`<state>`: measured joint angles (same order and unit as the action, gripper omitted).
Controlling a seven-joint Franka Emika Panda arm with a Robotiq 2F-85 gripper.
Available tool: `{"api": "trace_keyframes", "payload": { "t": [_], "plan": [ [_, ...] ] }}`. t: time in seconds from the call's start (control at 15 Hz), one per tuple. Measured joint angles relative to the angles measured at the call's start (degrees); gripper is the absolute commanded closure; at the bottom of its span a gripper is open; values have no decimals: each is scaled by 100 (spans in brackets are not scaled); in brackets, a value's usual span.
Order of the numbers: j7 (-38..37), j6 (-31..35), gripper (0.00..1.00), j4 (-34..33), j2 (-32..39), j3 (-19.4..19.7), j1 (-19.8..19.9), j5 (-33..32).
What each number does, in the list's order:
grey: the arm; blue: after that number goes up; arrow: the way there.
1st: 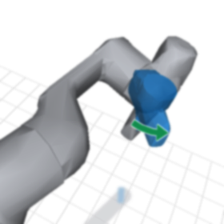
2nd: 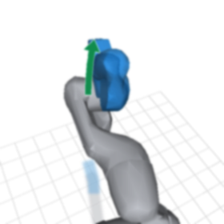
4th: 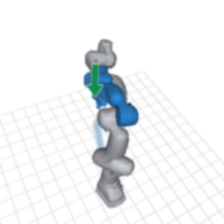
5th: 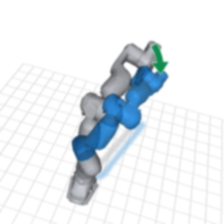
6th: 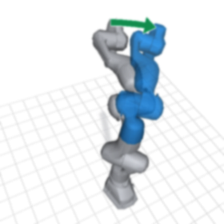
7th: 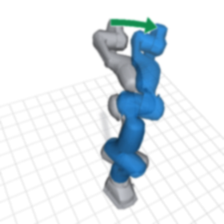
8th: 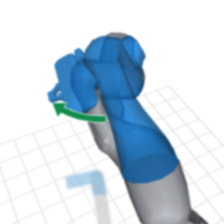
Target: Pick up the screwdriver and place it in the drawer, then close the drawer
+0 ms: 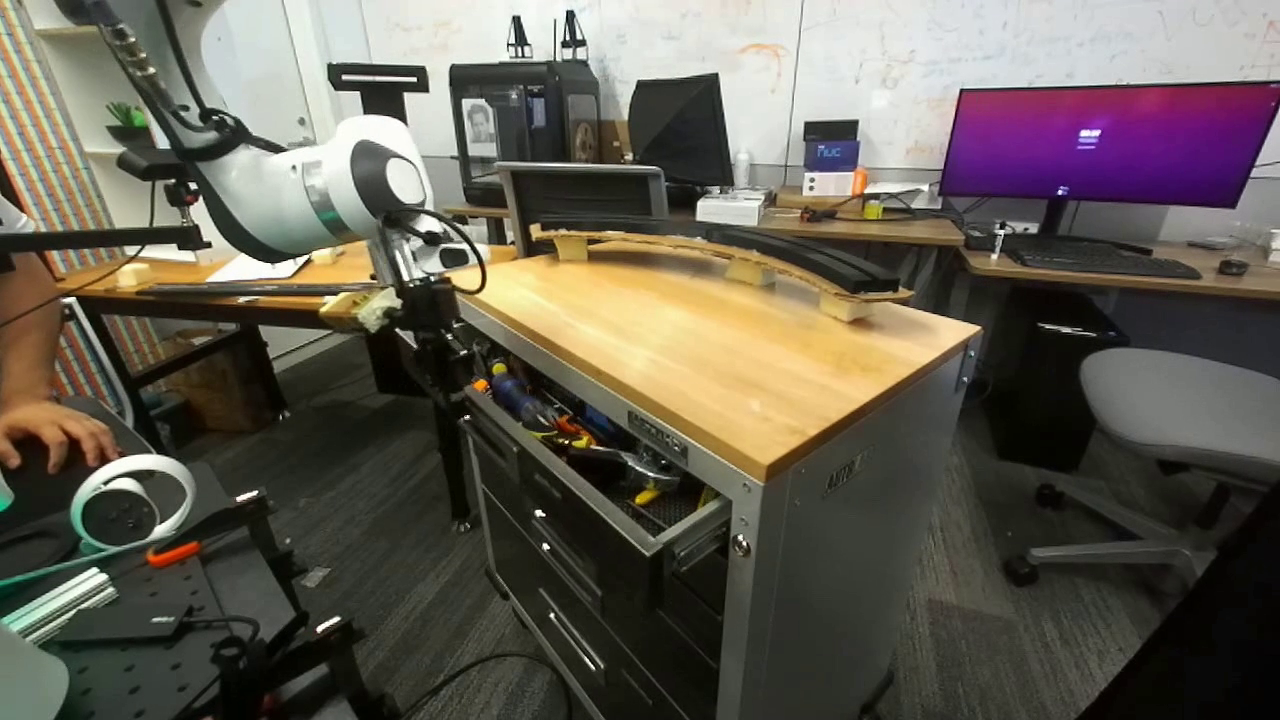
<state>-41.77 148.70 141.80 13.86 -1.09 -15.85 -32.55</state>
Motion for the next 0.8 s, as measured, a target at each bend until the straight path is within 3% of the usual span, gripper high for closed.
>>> {"api": "trace_keyframes", "payload": {
  "t": [0.27, 0.53, 0.6, 0.67, 0.8],
  "plan": [
    [-1141, 157, 95, -400, 304, 269, -250, -1634],
    [-1826, 230, 95, -872, 684, 406, -358, -2644],
    [-1982, 239, 90, -977, 771, 431, -383, -2871],
    [-2121, 246, 68, -1075, 846, 448, -402, -3071],
    [-2231, 246, 64, -1143, 908, 446, -406, -3183]
  ]
}}
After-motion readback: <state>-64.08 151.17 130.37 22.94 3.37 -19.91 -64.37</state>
